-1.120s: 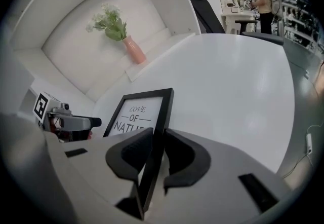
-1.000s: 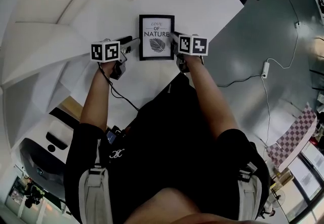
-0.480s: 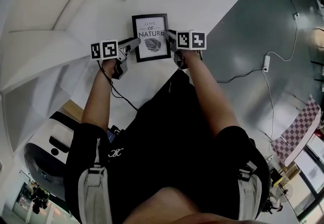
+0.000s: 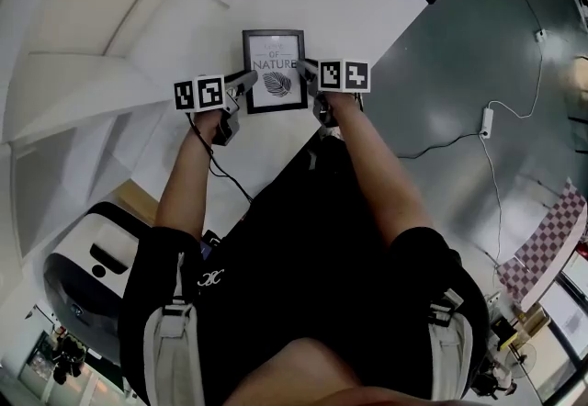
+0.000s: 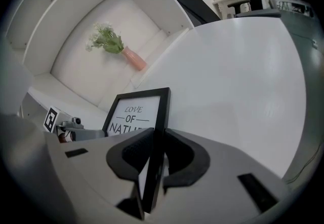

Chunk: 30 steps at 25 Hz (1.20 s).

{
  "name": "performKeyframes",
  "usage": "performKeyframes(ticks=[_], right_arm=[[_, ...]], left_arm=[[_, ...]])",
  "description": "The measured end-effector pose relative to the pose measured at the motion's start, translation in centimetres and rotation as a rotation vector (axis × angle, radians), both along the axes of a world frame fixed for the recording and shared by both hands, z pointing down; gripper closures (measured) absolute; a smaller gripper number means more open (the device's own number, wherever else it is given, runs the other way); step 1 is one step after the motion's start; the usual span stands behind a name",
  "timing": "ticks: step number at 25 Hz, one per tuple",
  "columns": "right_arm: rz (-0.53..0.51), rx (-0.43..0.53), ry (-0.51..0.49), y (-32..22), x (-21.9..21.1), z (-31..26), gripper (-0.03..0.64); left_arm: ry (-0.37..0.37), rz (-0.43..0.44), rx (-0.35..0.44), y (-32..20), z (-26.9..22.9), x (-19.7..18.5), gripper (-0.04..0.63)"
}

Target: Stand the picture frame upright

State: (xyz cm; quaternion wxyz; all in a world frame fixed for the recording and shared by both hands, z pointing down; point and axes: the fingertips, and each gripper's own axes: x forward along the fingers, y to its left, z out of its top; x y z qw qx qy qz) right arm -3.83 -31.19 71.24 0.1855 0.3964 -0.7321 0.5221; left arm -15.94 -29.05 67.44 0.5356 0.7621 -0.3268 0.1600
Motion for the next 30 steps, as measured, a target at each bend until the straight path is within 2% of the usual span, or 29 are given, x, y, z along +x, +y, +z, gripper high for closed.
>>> performKeyframes(ticks=[6, 14, 17, 22, 25, 27, 30], right_arm=[[-0.017, 0.127, 0.033, -0.3, 1.4, -3.7, 0.546], [-0.041, 0.348, 0.086, -1.4, 6.3, -10.6, 0.548], [-0.033, 0.469, 0.104, -1.8, 7.5, -14.2, 0.548], [0.014, 0.699, 0.129, -3.0, 10.0, -21.1, 0.549], [0.025, 0.847, 0.180, -2.9, 11.7, -24.6, 0.549], [0.024, 0.923, 0.225, -1.7, 13.0, -26.3, 0.549], [0.030, 0.981, 0.248, -1.2, 14.1, -28.2, 0.549]], left_arm=[[-0.110, 0.040, 0.146, 0.3, -2.6, 1.2, 0.492], [-0.164, 0.025, 0.352, -0.2, -8.4, 6.0, 0.492], [-0.191, 0.025, 0.444, -0.6, -11.4, 7.3, 0.492], [-0.249, 0.019, 0.671, -2.0, -17.7, 9.7, 0.494], [-0.293, -0.014, 0.787, -2.4, -20.2, 11.3, 0.494], [-0.312, -0.047, 0.827, -1.7, -21.1, 12.5, 0.494], [-0.319, -0.099, 0.866, -1.5, -22.5, 13.5, 0.491]])
